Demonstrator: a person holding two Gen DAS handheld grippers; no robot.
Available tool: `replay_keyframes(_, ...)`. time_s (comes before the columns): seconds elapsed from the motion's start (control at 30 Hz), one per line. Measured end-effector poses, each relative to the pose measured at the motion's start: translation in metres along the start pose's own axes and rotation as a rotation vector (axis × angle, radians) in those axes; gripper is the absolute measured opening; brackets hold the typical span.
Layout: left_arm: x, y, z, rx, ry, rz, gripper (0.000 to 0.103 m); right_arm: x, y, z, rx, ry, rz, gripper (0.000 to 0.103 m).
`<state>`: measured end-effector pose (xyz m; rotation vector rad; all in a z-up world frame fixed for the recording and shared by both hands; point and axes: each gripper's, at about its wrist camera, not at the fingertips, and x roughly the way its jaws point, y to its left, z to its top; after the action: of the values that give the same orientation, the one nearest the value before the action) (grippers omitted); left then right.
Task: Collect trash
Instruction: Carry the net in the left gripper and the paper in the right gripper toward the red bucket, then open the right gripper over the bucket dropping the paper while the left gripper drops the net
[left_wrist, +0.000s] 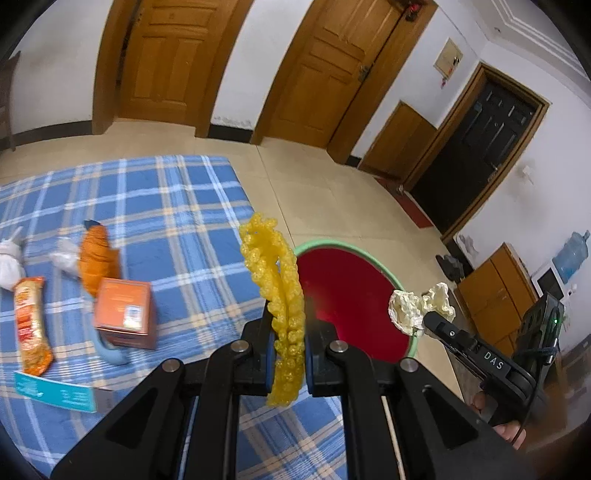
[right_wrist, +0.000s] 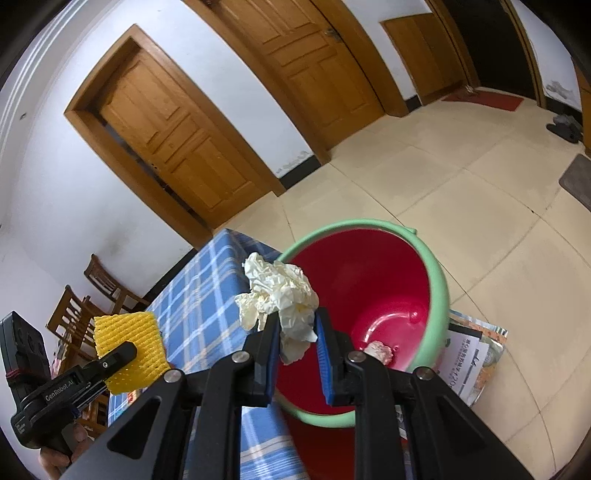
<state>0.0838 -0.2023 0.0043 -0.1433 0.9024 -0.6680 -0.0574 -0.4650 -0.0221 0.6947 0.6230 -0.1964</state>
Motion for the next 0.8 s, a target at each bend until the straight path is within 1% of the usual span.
replay_keyframes(0.2, 0.032, -0.017, -0.002, 0.026, 0.069, -0.007, 0.010, 0.010, -0.020, 0.000, 0.034, 0.020, -0.026, 0.021)
replay_keyframes(0.37, 0.051, -0.032, -0.005, 0.053, 0.108, -0.026, 0.010, 0.015, -0.032, 0.000, 0.051, 0.035, -0.038, 0.025)
replay_keyframes(0.5, 0.063, -0.044, -0.004, 0.080, 0.130, -0.041, 0.010, 0.017, -0.039, -0.002, 0.063, 0.037, -0.051, 0.025)
replay_keyframes(0.6, 0.072, -0.053, -0.003, 0.102, 0.141, -0.053, 0.011, 0.017, -0.044, -0.001, 0.074, 0.040, -0.055, 0.029)
replay_keyframes(0.7, 0.078, -0.059, -0.002, 0.111, 0.146, -0.048, 0.011, 0.016, -0.046, -0.002, 0.073, 0.040, -0.057, 0.031)
replay_keyframes(0.73, 0.081, -0.060, -0.002, 0.110, 0.152, -0.048, 0.013, 0.016, -0.045, -0.003, 0.072, 0.039, -0.058, 0.033)
replay_keyframes(0.8, 0.085, -0.061, -0.002, 0.105, 0.158, -0.045, 0.023, 0.015, -0.047, -0.003, 0.073, 0.036, -0.055, 0.036)
